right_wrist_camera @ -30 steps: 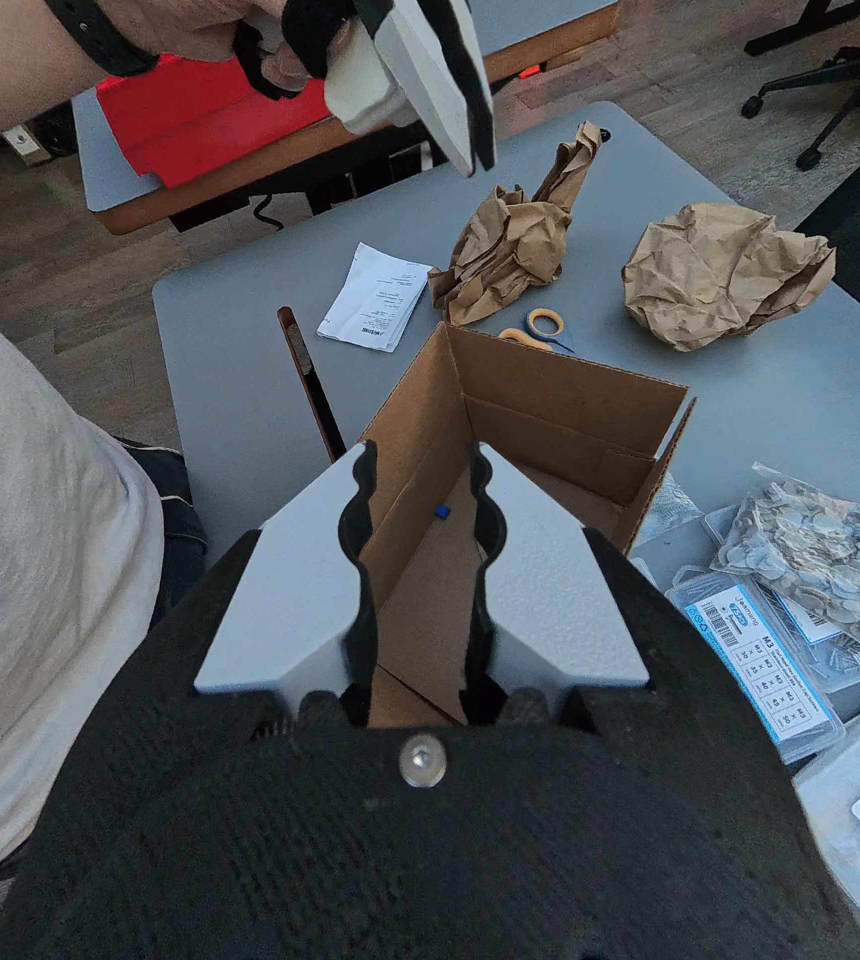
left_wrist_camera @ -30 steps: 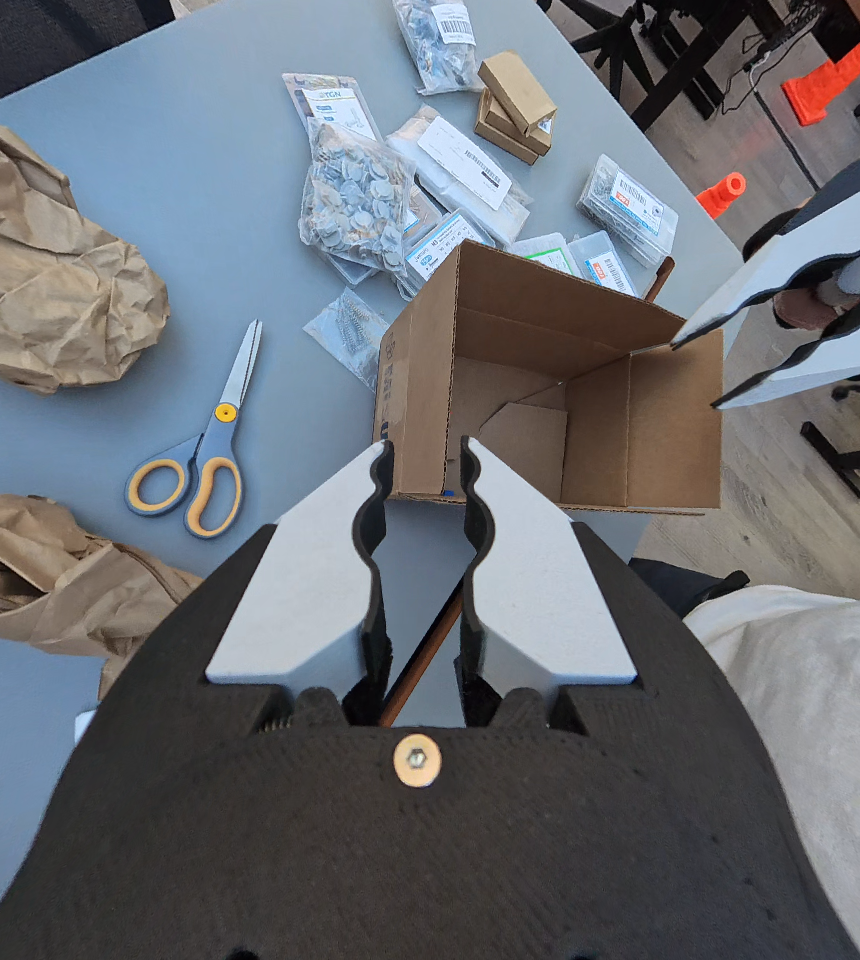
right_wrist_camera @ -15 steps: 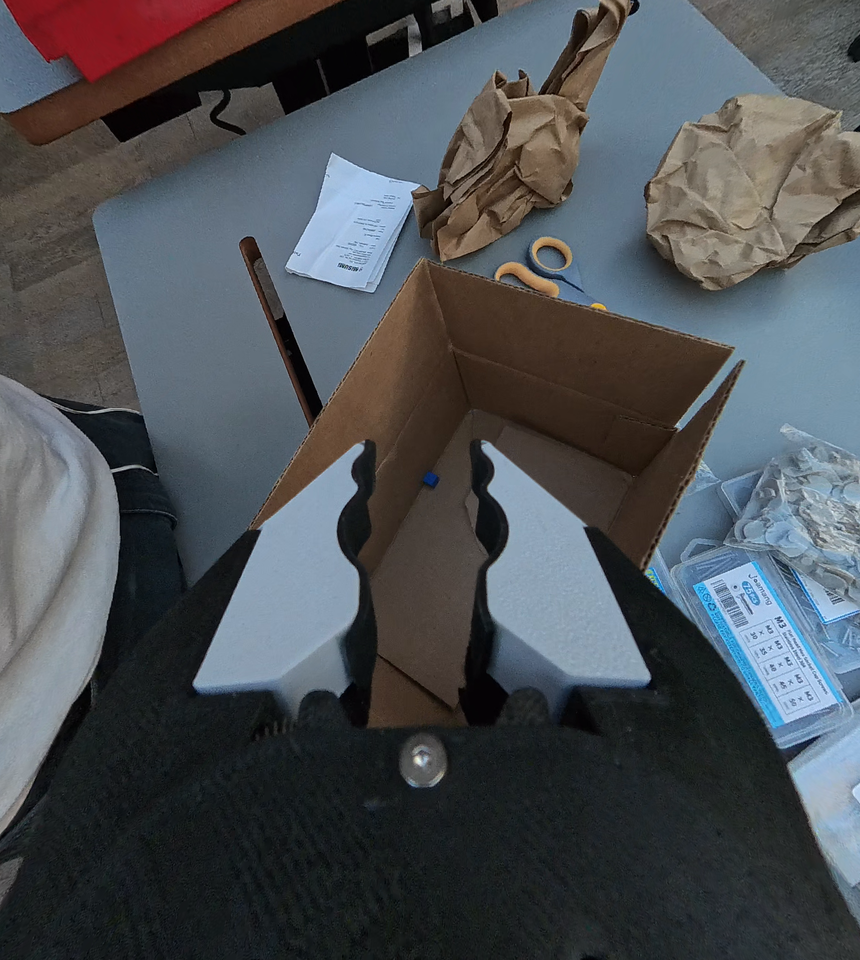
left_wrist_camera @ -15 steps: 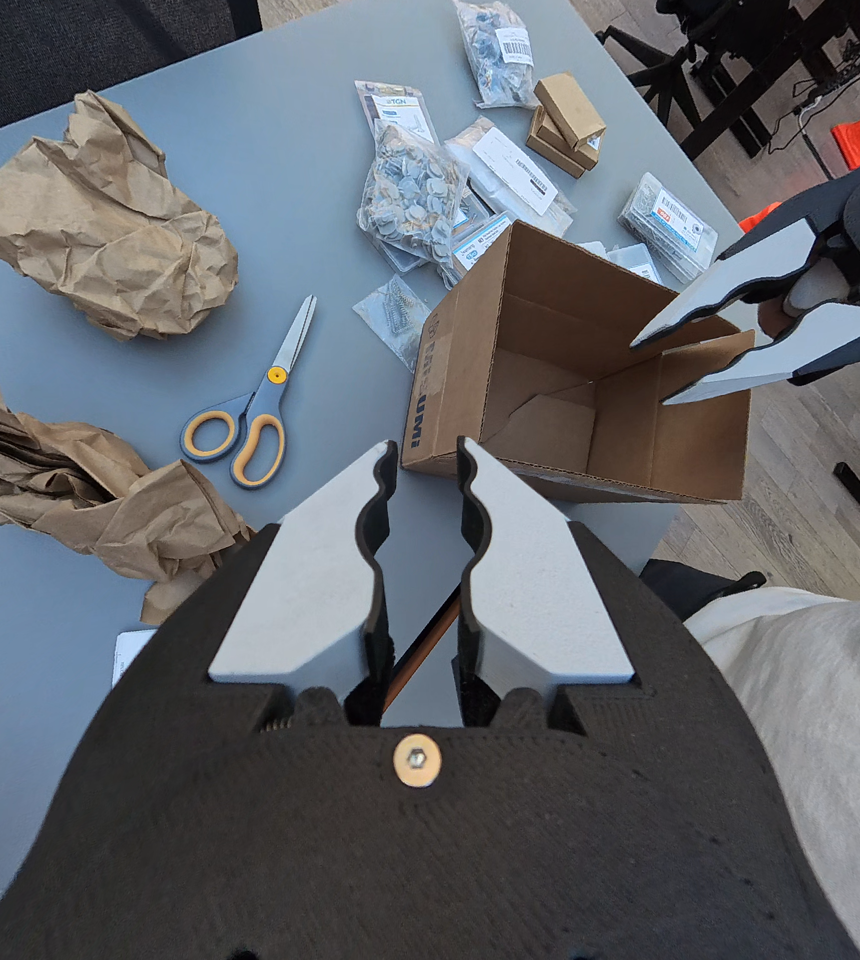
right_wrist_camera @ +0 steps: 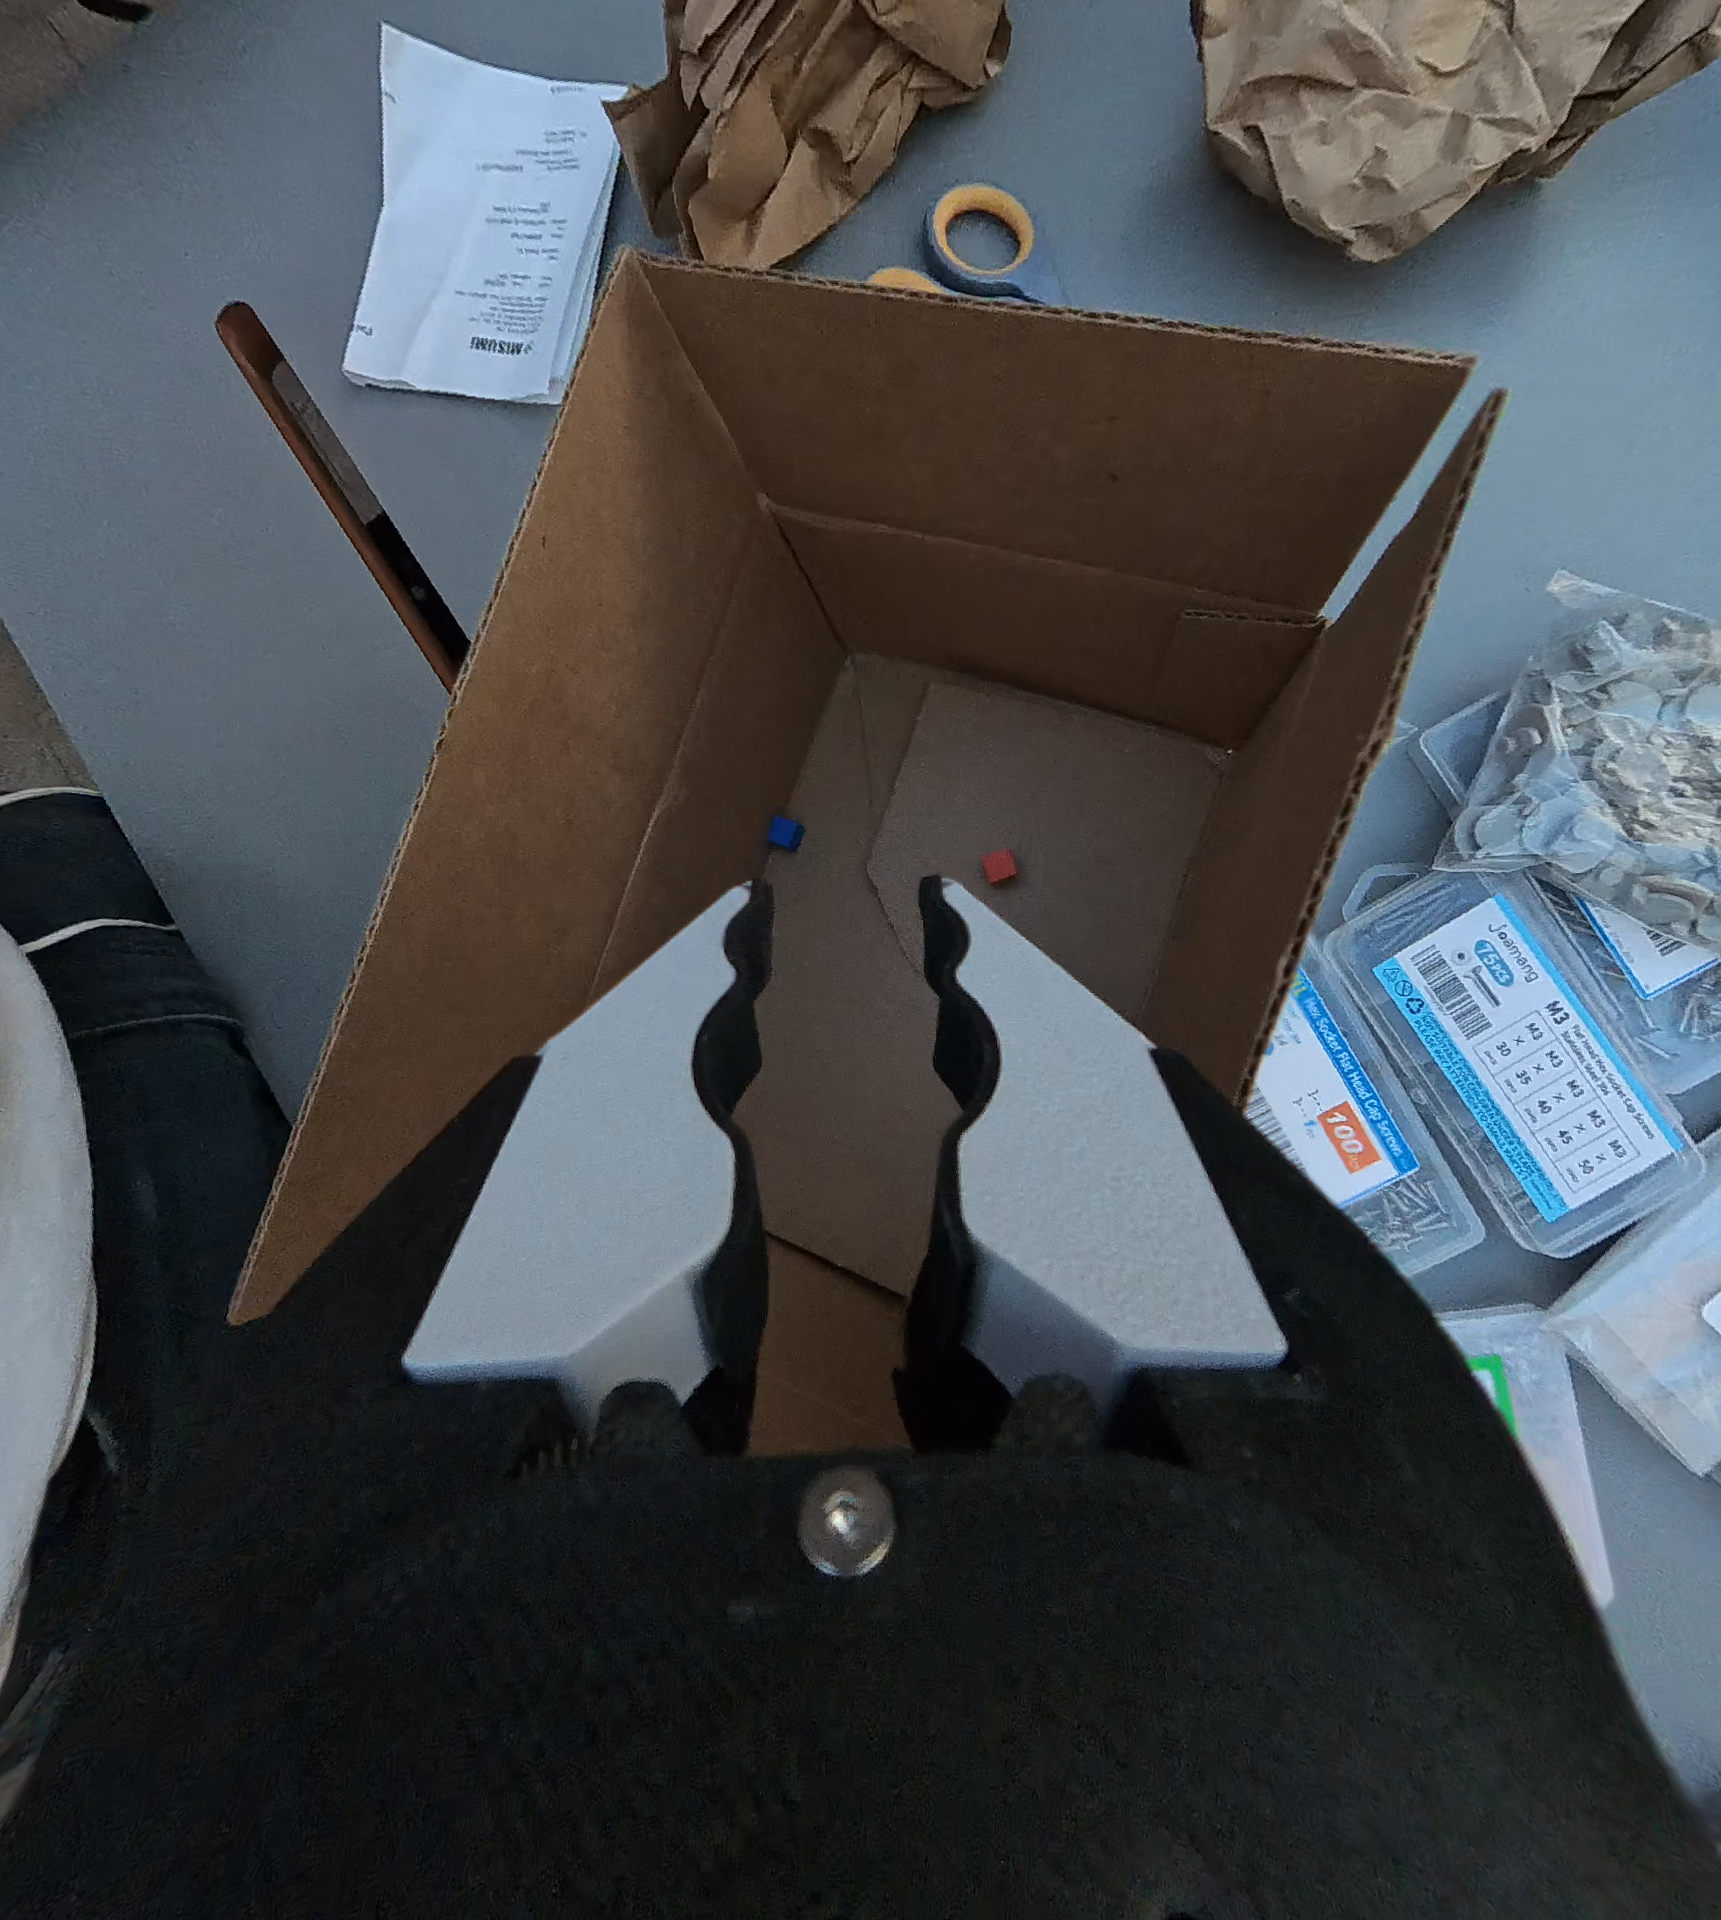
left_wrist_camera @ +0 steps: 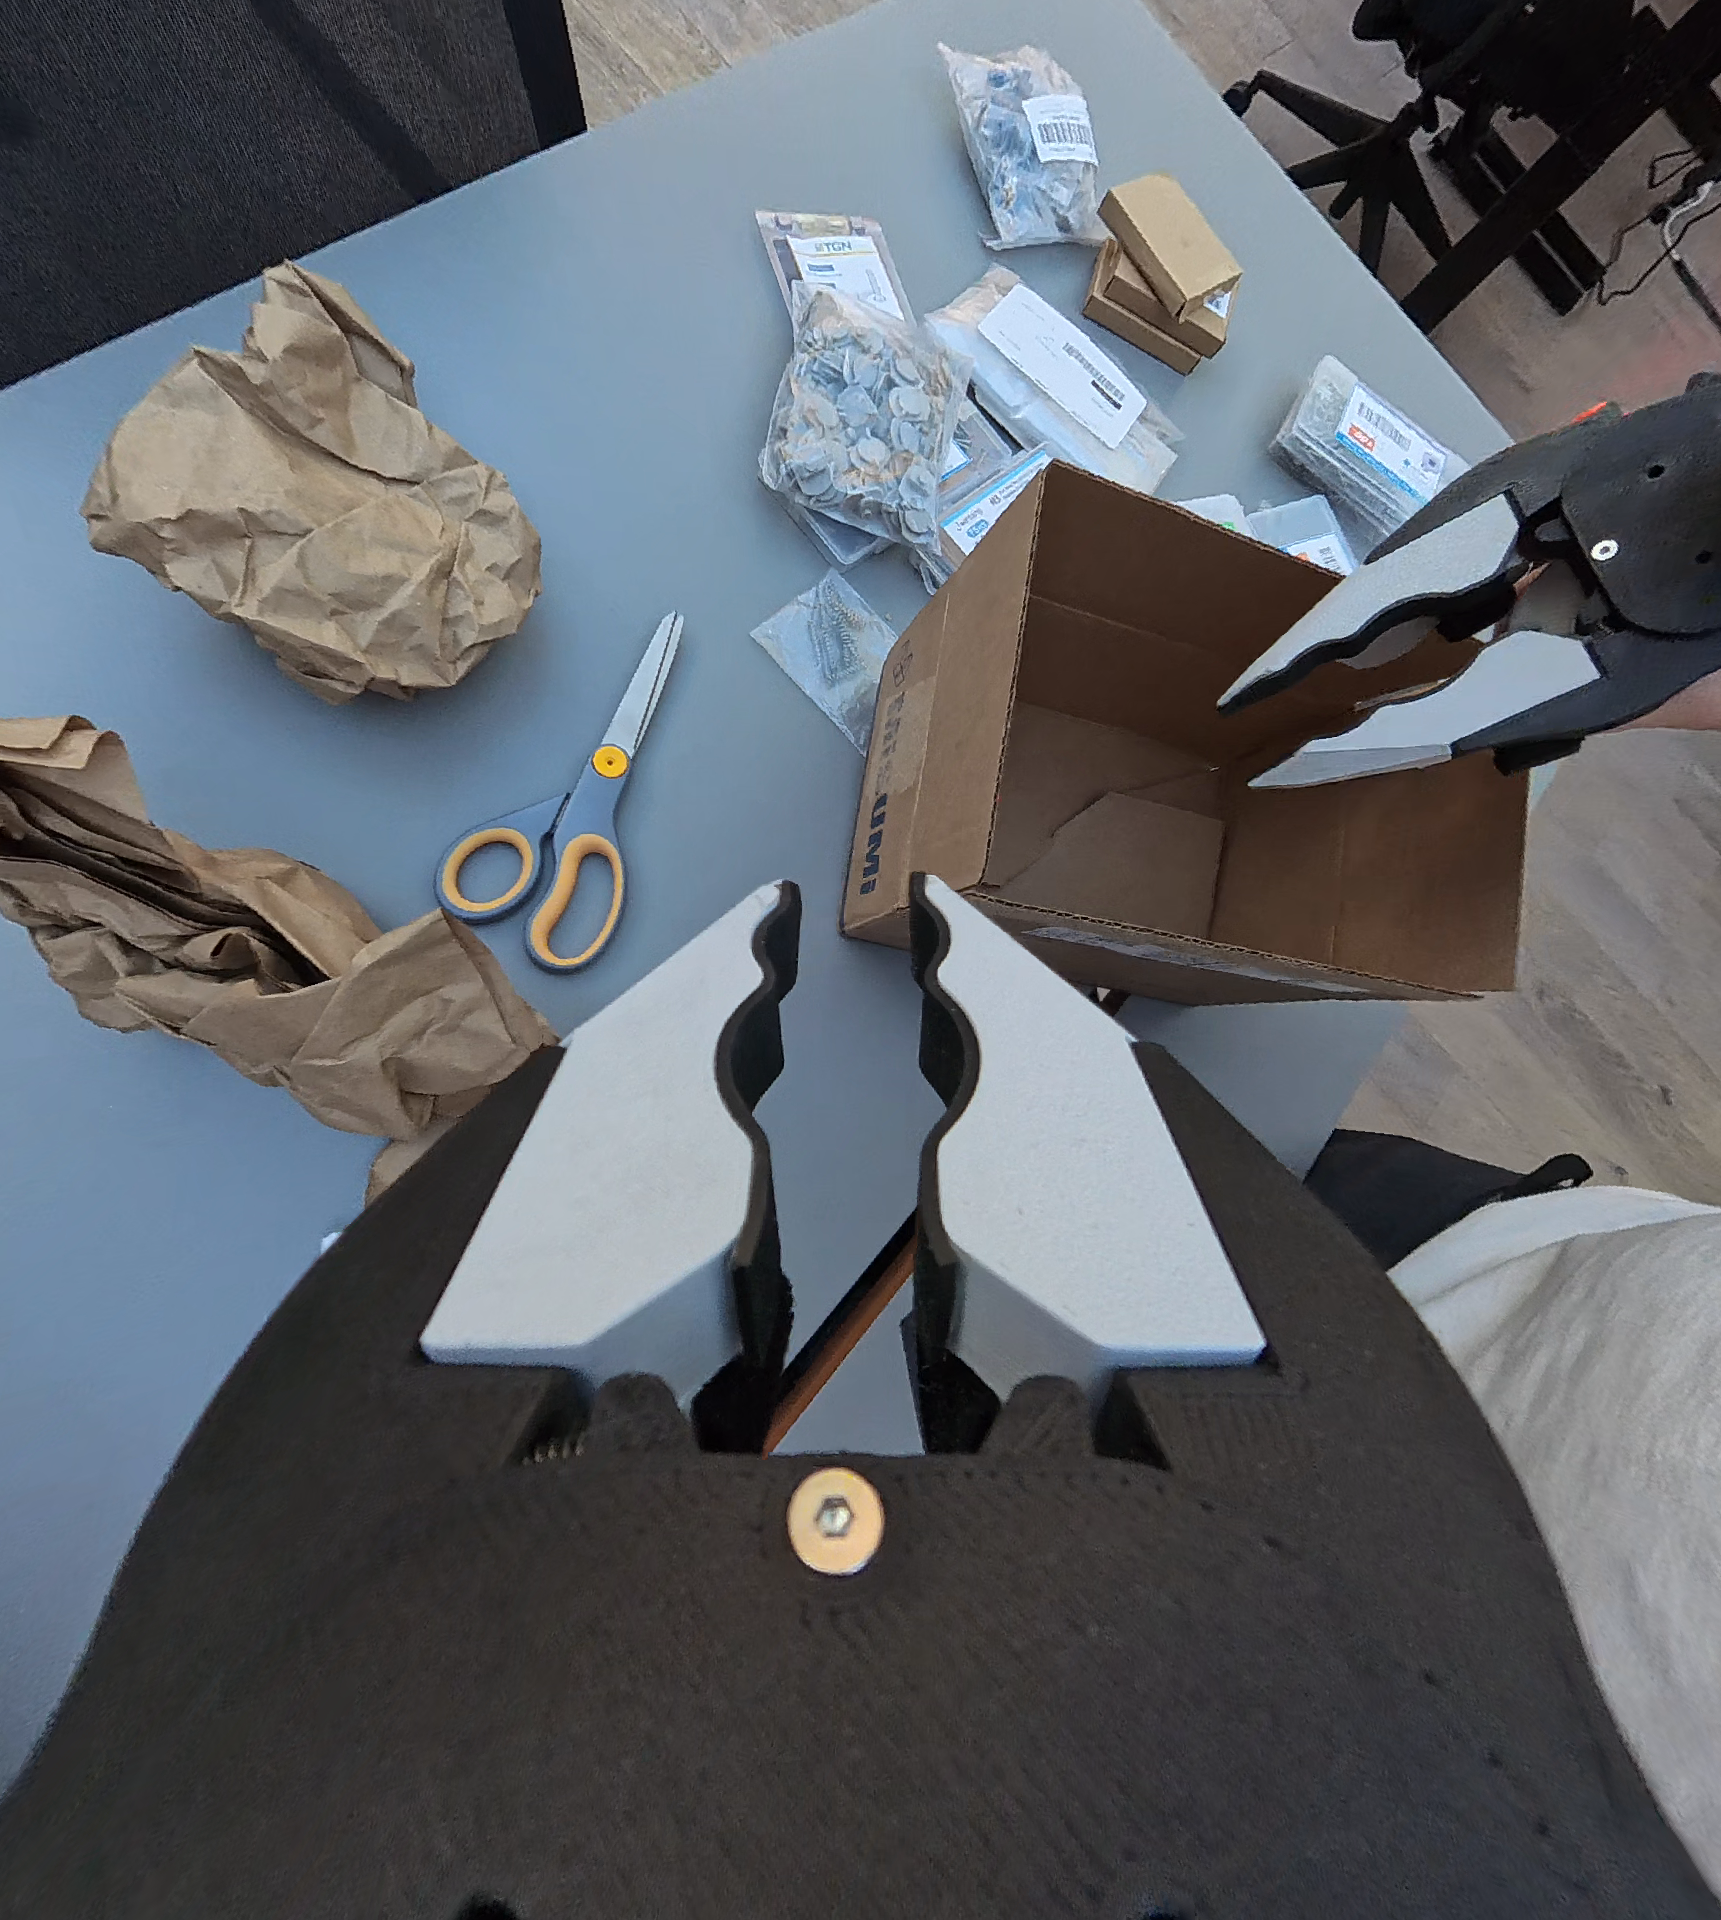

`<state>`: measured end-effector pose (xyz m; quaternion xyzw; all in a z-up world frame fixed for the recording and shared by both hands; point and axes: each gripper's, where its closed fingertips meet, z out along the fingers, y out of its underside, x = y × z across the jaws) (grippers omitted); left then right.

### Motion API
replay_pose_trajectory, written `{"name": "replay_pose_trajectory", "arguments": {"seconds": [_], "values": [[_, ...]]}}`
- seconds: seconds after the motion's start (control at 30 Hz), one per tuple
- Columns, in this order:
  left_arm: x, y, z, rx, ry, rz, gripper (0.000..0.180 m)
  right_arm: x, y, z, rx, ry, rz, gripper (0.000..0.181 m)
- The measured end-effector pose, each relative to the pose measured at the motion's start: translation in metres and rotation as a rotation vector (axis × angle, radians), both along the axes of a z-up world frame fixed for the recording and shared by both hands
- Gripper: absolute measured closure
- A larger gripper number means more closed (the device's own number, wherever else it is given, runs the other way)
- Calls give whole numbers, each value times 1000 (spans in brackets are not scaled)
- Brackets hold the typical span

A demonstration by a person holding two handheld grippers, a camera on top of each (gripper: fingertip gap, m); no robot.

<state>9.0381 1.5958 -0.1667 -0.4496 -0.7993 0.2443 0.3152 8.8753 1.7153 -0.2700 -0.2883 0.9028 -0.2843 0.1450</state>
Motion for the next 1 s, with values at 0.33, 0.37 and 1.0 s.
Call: {"name": "replay_pose_trajectory", "arguments": {"seconds": [0.33,0.37,1.0], "values": [[18,10,-12,-53,-25,13,163,2,-14,-55,45,357,96,155],[20,10,-12,-55,-22,16,163,1,-20,-57,26,391,91,155],[84,19,-26,-53,44,115,165,-7,-57,-131,113,500,-18,160]]}}
